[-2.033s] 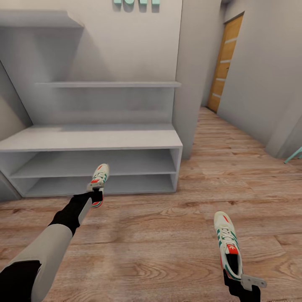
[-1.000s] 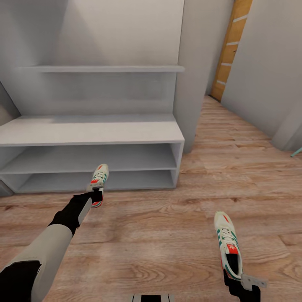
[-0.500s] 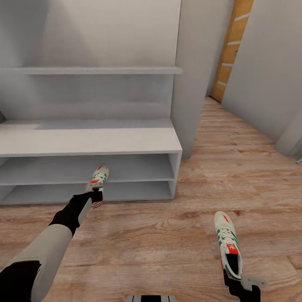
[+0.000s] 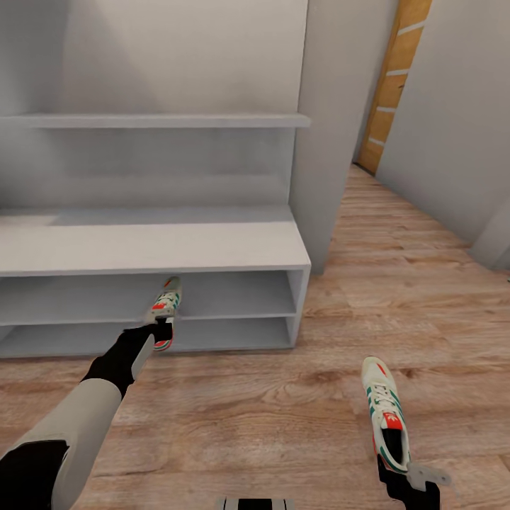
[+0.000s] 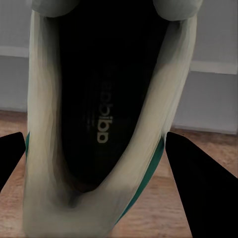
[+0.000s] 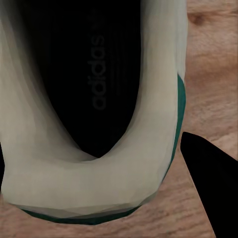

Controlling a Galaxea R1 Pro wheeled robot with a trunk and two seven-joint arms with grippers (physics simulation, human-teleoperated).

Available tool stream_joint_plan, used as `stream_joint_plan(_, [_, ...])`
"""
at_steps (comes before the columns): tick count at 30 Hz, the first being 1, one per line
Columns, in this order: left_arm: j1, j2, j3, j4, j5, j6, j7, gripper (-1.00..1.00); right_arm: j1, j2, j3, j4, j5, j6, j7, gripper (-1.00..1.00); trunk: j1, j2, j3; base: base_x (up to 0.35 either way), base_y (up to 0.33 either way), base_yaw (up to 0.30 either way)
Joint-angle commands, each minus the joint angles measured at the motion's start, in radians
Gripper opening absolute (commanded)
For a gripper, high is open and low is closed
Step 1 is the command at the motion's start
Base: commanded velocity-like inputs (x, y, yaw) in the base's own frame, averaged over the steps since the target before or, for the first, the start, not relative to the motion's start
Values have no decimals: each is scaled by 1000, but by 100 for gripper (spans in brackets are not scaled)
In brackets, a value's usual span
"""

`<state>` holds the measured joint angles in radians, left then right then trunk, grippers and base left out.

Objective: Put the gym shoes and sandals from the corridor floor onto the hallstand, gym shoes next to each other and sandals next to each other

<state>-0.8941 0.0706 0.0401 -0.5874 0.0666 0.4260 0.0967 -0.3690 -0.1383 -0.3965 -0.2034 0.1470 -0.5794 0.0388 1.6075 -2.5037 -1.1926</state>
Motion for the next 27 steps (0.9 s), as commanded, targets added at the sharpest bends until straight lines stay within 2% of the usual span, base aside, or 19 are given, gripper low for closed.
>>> stream_joint_plan(1, [0, 0, 0, -2, 7, 5, 4, -100, -1, 0, -9, 1, 8, -3, 3, -100, 0, 0, -1, 169, 0, 0])
stream_joint_plan(10, [0, 0, 0, -2, 7, 5, 5, -100, -1, 0, -9, 1, 8, -3, 3, -100, 0, 0, -1, 37, 0, 0])
stream_joint_plan(16, [0, 0, 0, -2, 7, 5, 6, -100, -1, 0, -9, 1, 8, -3, 3, -100, 0, 0, -1, 207, 0, 0])
stream_joint_plan(22, [0, -1, 0, -2, 7, 5, 6, -100, -1, 0, -9, 1, 8, -4, 3, -100, 0, 0, -1, 63, 0, 0])
stream_joint_plan(27, [0, -2, 0, -2, 7, 5, 6, -100, -1, 0, -9, 1, 8, -4, 3, -100, 0, 0, -1, 256, 0, 0])
